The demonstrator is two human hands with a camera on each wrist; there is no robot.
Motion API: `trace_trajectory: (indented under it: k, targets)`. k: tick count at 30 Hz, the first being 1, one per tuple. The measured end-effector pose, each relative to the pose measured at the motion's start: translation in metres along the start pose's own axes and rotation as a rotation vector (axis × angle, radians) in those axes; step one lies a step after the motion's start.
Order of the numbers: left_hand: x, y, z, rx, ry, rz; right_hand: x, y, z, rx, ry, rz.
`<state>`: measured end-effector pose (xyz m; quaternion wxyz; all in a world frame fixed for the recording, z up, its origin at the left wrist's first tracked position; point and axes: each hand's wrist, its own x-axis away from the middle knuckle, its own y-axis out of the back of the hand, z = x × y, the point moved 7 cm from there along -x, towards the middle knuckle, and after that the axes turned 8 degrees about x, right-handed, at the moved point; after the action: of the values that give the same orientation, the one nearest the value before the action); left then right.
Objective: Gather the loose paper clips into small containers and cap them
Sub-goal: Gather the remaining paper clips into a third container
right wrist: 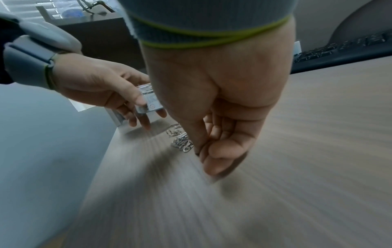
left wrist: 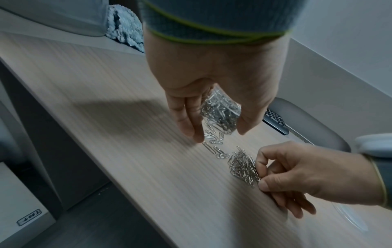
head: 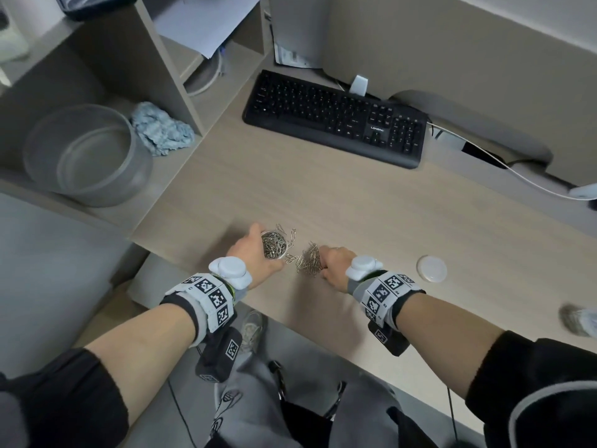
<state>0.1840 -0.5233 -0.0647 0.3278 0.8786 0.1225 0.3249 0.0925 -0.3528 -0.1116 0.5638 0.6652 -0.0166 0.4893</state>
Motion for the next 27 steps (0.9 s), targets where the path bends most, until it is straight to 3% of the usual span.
trace_trajectory:
  k: [5,11,19,27]
  targets:
    - [-0.001,0.005,0.002,0.01,-0.004,-0.01,-0.005,0.011,-0.007,-0.112,0.001,-0.073]
    - [0.0,0.007,0.007,0.032,0.0,-0.015,0.002,0.017,-0.041,-0.143,-0.205,-0.158]
    - [0.004,0.009,0.011,0.042,0.017,-0.006,-0.006,0.014,0.032,0.015,-0.155,-0.144]
    - [0.003,0.011,0.019,0.047,0.039,-0.004,-0.018,0.01,0.032,0.018,-0.096,-0.085]
